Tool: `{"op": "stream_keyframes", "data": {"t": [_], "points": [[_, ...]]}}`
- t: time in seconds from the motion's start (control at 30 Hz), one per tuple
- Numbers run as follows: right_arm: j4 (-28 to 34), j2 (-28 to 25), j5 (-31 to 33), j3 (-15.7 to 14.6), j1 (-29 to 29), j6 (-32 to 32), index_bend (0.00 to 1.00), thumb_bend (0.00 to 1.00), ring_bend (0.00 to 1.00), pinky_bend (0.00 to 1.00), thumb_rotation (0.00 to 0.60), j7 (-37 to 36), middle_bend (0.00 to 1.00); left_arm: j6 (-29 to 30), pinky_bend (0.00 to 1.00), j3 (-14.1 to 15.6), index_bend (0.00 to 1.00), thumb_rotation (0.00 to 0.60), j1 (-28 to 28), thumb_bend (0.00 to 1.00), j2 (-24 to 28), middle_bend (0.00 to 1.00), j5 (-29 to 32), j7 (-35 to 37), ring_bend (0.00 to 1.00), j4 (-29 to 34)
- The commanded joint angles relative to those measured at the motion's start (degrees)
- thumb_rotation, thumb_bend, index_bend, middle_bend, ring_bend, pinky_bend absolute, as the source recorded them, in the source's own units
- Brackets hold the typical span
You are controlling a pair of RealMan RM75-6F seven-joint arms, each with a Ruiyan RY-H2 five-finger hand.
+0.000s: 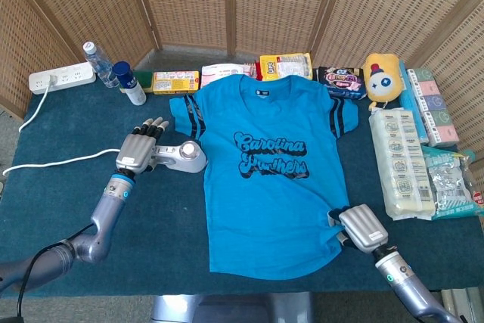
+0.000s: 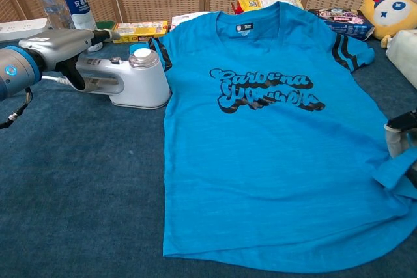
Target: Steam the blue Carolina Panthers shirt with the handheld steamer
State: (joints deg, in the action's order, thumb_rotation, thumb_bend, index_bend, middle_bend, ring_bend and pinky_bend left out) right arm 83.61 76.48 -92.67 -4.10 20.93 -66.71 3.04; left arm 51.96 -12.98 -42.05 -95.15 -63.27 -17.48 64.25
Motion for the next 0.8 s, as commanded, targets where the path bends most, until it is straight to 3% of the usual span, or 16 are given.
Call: {"op": "stream_keyframes", "data": {"t": [0.03,0.23,0.5,0.63,0.8], "points": [[0.7,-0.4,0.7,0.0,0.0,0.6,0.4,0.46,0.47,0.58,0.6,0.9,0.45,0.4,0.18,0.2,0.0,0.6,0.2,0.14,0.7,0.0,0.0,-0.4,0.0,1.3],[2.1,-1.0,2.1,0.1,-0.2,1.5,0.34,0.42,0.42,0.52,0.6,2.3,0.41,1.5,0.17,0.6,0.0,0.598,0.8,0.14,2.5,0.0,-0.4,-0.5,0.0,4.5],[3.4,-1.9,3.0,0.2,-0.6,1.5,0.18,0.32,0.28,0.33,0.6,3.7,0.3,3.6,0.17,1.3,0.0,0.588,2.0,0.14,5.3,0.0,-1.6,-0.2,0.0,9.5],[4.4,-2.7,3.0,0.0,-0.8,1.5,0.11,0.32,0.19,0.24,0.6,3.7,0.24,5.1,0.17,2.0,0.0,0.593,3.3,0.14,8.3,0.0,-2.6,0.0,0.0,14.5],[5.0,-3.4,2.6,-0.3,-1.1,1.0,0.07,0.3,0.17,0.2,0.6,3.0,0.2,7.1,0.17,3.2,0.0,0.594,5.3,0.14,12.3,0.0,-3.8,0.4,0.0,21.1]]}}
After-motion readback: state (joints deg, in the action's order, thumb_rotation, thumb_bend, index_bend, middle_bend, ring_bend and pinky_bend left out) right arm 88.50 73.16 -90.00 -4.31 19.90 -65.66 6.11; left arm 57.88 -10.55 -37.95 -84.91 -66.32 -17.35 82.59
